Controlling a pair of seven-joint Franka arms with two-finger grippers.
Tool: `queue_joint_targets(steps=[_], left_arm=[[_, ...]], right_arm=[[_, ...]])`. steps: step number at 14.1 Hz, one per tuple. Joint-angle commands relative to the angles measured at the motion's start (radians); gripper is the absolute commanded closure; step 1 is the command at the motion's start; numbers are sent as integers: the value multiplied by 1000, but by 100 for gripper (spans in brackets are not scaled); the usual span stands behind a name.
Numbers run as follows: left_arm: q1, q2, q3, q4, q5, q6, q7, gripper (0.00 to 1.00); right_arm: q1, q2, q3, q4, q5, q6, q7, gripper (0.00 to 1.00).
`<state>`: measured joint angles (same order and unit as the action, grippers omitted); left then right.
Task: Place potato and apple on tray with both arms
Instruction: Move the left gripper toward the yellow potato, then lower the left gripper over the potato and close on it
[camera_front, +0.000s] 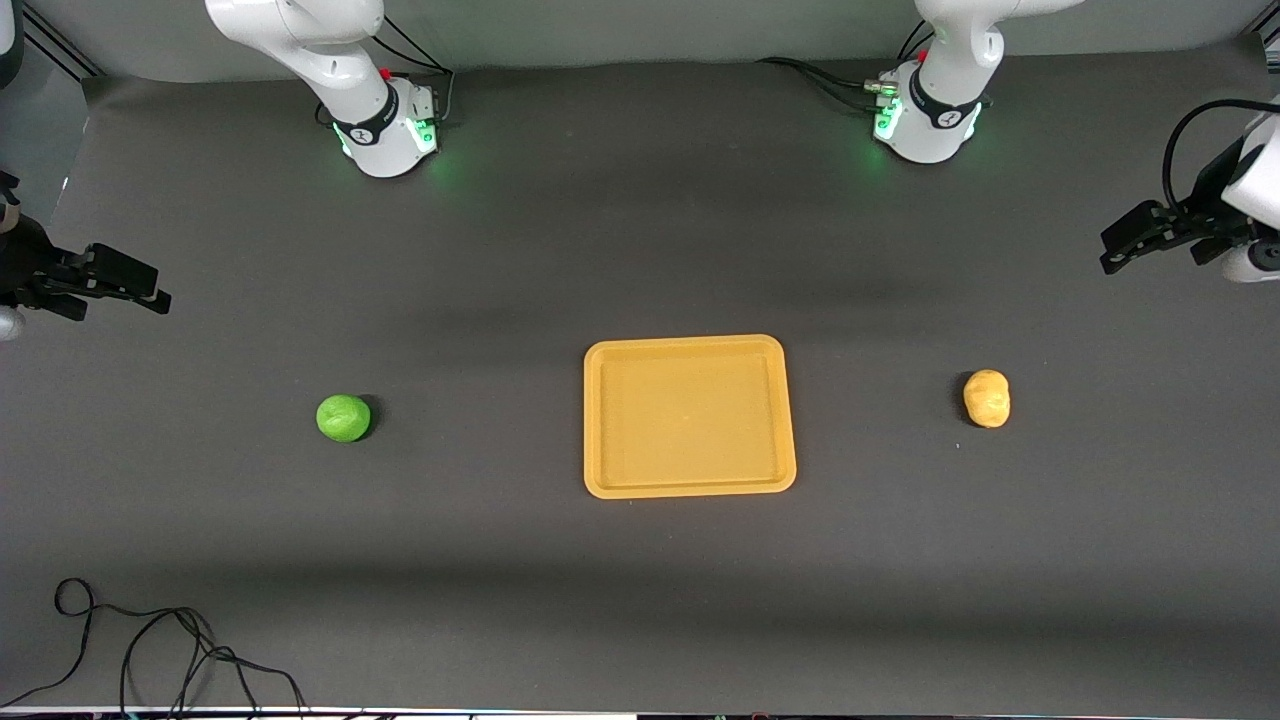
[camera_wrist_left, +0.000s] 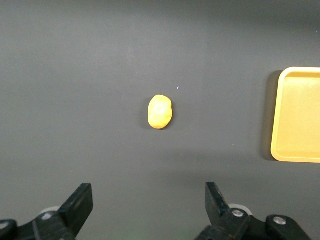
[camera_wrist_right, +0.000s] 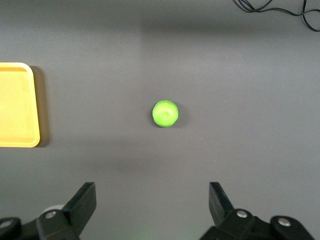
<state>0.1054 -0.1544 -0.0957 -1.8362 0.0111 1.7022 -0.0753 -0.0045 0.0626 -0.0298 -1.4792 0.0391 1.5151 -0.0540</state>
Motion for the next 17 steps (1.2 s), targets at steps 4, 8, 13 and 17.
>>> queue_joint_targets(steps=[4, 8, 13, 17], left_arm=[[2, 22, 8, -100, -7, 118, 15, 0], [0, 134, 8, -199, -3, 316, 18, 0], [2, 390, 10, -238, 41, 577, 28, 0], [23, 536, 10, -273, 67, 743, 17, 0]], right_arm=[[35, 5, 4, -23, -16, 33, 19, 0], [35, 3, 4, -30, -16, 36, 19, 0], [35, -1, 4, -32, -18, 31, 17, 0], [35, -7, 2, -32, -25, 28, 19, 0]])
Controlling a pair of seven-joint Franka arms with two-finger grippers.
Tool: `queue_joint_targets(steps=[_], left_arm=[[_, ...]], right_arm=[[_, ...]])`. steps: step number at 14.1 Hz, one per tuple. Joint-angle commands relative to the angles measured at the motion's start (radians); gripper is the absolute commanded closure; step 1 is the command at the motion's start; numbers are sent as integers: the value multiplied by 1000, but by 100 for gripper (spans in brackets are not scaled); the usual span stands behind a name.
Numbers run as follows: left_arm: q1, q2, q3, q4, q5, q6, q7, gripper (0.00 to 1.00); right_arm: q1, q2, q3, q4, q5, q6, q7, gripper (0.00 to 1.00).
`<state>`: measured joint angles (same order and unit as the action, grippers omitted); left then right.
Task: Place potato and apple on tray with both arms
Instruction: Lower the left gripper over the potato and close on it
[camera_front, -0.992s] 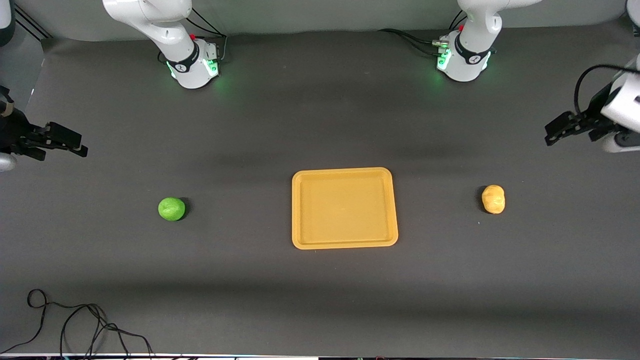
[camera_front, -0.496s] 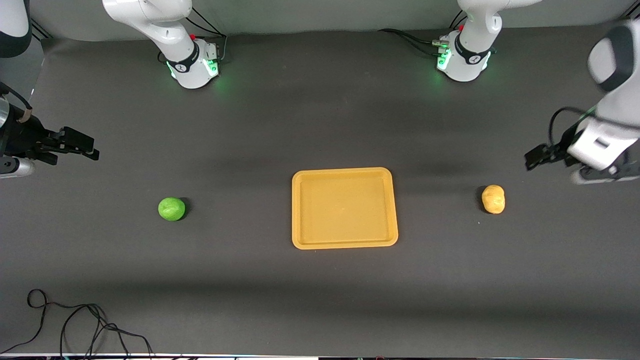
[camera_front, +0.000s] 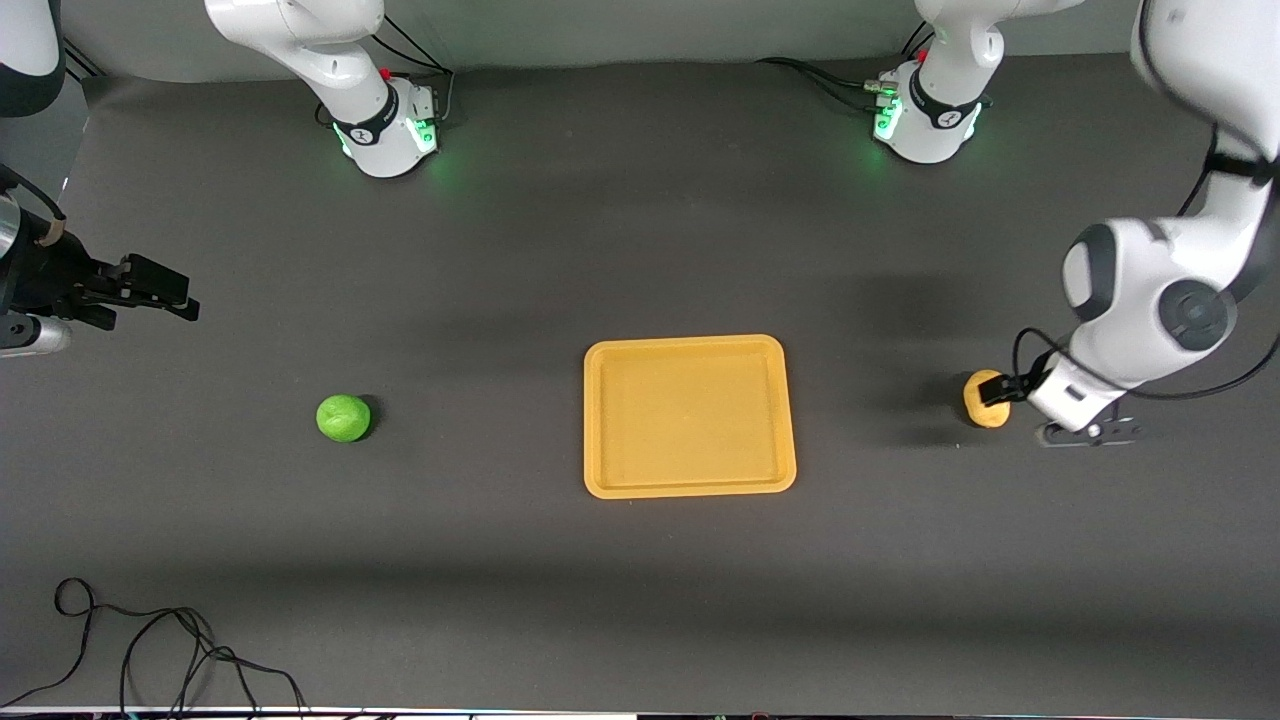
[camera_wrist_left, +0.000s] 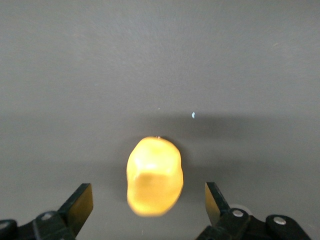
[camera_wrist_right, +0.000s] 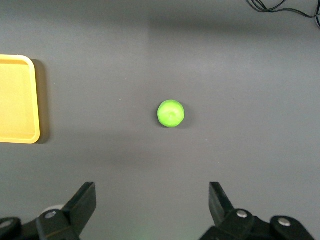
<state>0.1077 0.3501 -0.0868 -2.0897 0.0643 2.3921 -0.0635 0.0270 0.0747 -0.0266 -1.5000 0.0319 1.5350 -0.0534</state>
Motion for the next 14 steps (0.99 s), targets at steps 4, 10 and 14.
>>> queue_joint_targets(steps=[4, 10, 14], left_arm=[[60, 58, -1, -78, 2, 140, 16, 5], [52, 61, -5, -89, -3, 133, -35, 54], [24, 41, -27, -44, -3, 89, -96, 79]], right_arm=[[17, -23, -1, -11, -66, 5, 20, 0], [14, -18, -7, -11, -55, 5, 23, 0], [13, -18, -9, -11, -53, 4, 23, 0]])
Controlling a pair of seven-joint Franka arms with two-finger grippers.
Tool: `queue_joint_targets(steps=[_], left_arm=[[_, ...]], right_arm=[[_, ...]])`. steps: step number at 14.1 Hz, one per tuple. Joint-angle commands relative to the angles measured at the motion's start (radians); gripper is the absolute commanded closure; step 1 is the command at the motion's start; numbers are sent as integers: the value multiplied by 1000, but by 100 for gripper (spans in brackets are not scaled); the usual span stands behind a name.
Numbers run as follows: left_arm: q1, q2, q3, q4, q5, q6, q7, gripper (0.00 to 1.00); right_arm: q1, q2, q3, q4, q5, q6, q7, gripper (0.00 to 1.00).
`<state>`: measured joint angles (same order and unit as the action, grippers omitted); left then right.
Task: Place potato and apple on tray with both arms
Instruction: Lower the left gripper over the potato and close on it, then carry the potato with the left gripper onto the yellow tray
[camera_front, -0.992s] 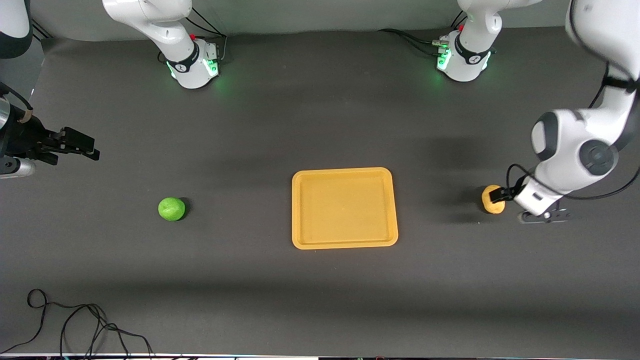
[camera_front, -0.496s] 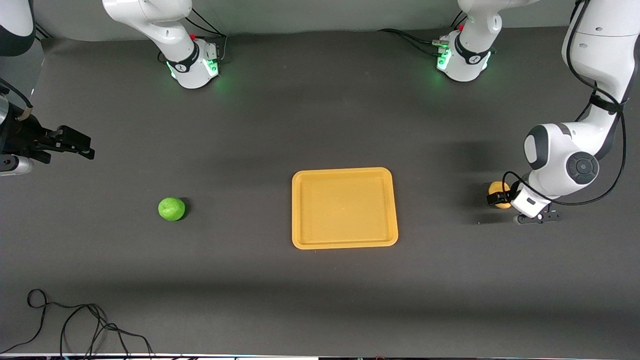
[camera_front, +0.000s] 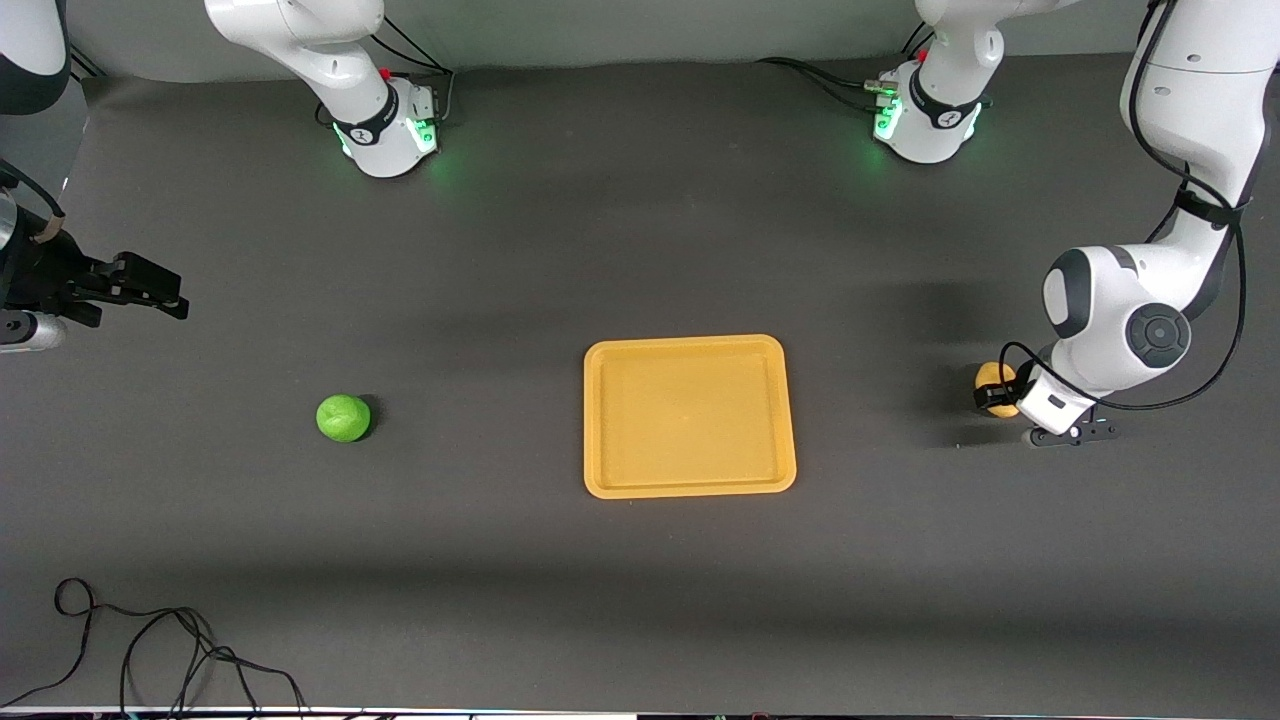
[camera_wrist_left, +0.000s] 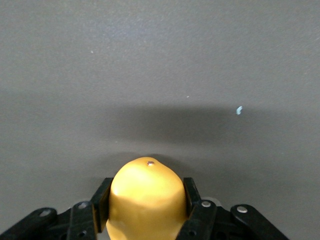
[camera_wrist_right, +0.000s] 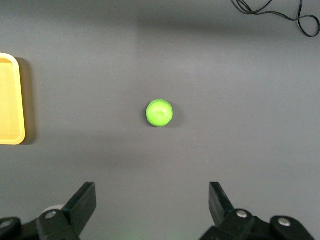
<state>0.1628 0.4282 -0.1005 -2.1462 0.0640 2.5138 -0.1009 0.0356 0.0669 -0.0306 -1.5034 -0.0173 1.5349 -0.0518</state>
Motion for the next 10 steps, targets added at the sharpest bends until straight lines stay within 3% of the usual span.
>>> queue_joint_targets(steps=[1, 5, 10], left_arm=[[-60, -55, -27, 55, -3, -103, -109, 79], [-259, -66, -44, 299, -1, -453, -432, 79], [-500, -8, -45, 402, -3, -463, -800, 79]], right_arm=[[4, -9, -5, -8, -4, 2, 20, 0], [-2, -7, -6, -8, 25, 1, 21, 0], [-2, -7, -8, 0, 28, -27, 18, 1]])
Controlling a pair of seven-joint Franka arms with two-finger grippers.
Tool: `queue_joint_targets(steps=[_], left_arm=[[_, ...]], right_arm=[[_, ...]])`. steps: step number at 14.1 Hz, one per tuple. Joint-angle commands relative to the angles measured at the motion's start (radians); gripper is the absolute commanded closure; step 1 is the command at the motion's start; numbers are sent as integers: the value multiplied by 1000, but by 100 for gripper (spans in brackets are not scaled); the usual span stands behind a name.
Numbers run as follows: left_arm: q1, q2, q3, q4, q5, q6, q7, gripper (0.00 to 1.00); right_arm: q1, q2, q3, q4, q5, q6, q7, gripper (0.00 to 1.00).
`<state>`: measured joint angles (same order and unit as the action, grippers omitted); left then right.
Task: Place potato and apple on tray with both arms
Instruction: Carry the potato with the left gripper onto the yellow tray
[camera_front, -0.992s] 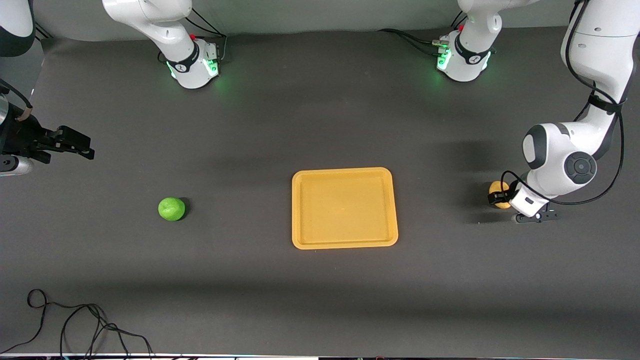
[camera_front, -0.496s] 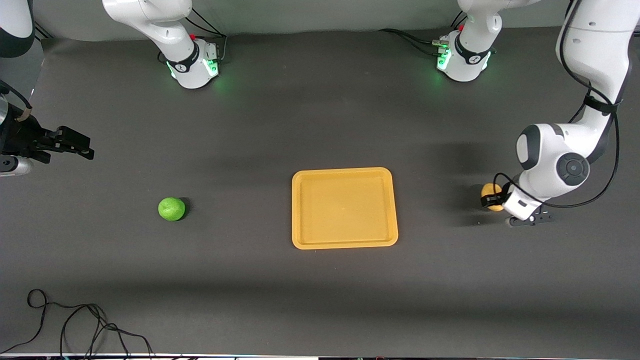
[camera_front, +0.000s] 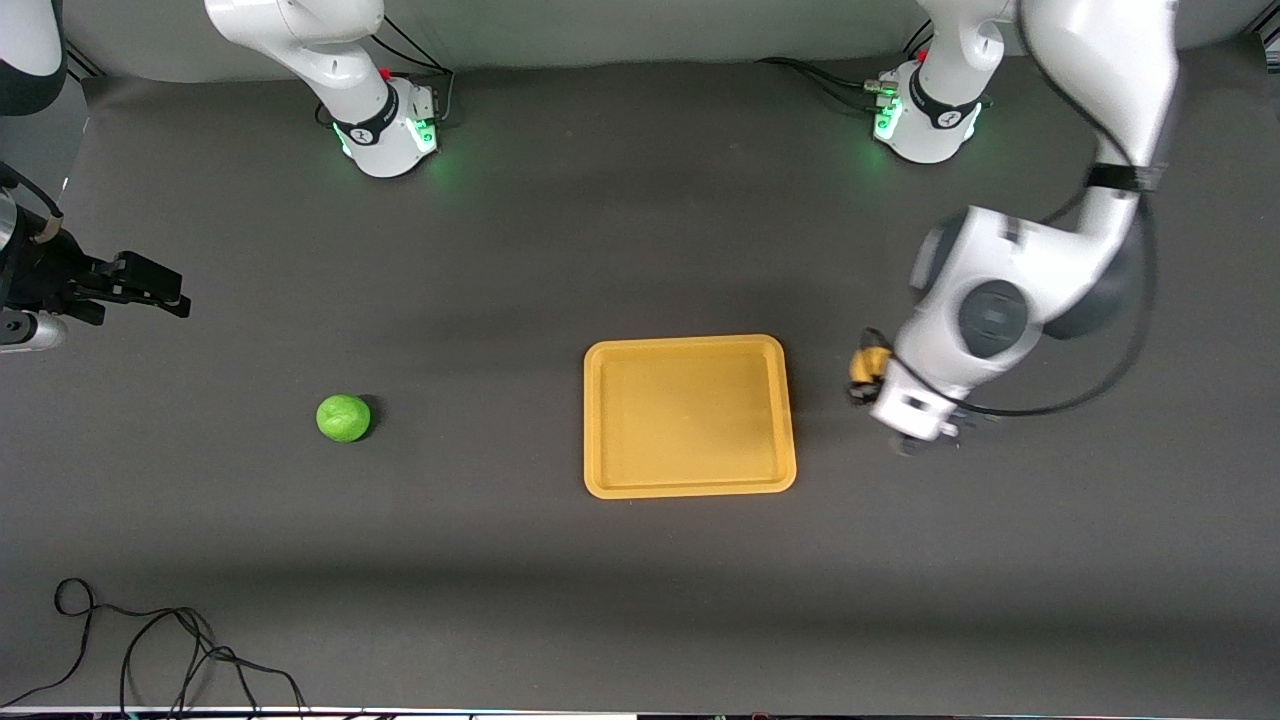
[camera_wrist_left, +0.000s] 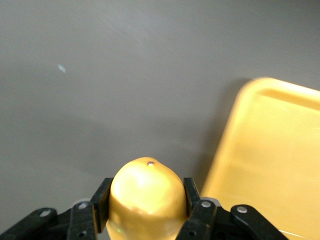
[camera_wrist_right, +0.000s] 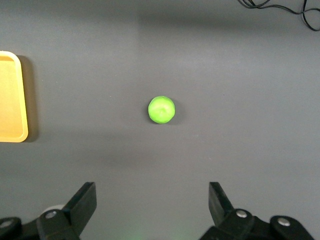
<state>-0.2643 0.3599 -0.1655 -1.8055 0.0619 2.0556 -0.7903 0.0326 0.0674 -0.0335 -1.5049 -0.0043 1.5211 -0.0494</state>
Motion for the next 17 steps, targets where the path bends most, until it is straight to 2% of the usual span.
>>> queue_joint_targets(steps=[1, 3, 5, 10, 11, 12, 13, 17], left_arm=[[-111, 107, 20, 105, 1, -5, -165, 79], [-186, 233, 21, 233, 15, -5, -277, 79], [-232, 330, 24, 302, 24, -3, -299, 78], [-248, 402, 32, 313, 68, 40, -299, 76], [-248, 407, 34, 313, 68, 53, -297, 69], [-248, 410, 35, 313, 79, 55, -297, 47], [-248, 413, 35, 313, 102, 55, -297, 0], [-237, 396, 34, 317, 122, 45, -288, 0]], right_arm=[[1, -9, -5, 2, 15, -13, 14, 1], [0, -9, -5, 2, 15, -13, 0, 0], [0, -3, -5, 2, 15, -10, 0, 1], [6, 6, -5, -6, 15, 19, 0, 1], [6, 6, -5, -8, 17, 22, 0, 1], [6, 6, -5, -9, 17, 28, 0, 1], [7, 8, -5, -9, 17, 34, 0, 1], [7, 8, -5, -26, 17, 57, 6, 1]])
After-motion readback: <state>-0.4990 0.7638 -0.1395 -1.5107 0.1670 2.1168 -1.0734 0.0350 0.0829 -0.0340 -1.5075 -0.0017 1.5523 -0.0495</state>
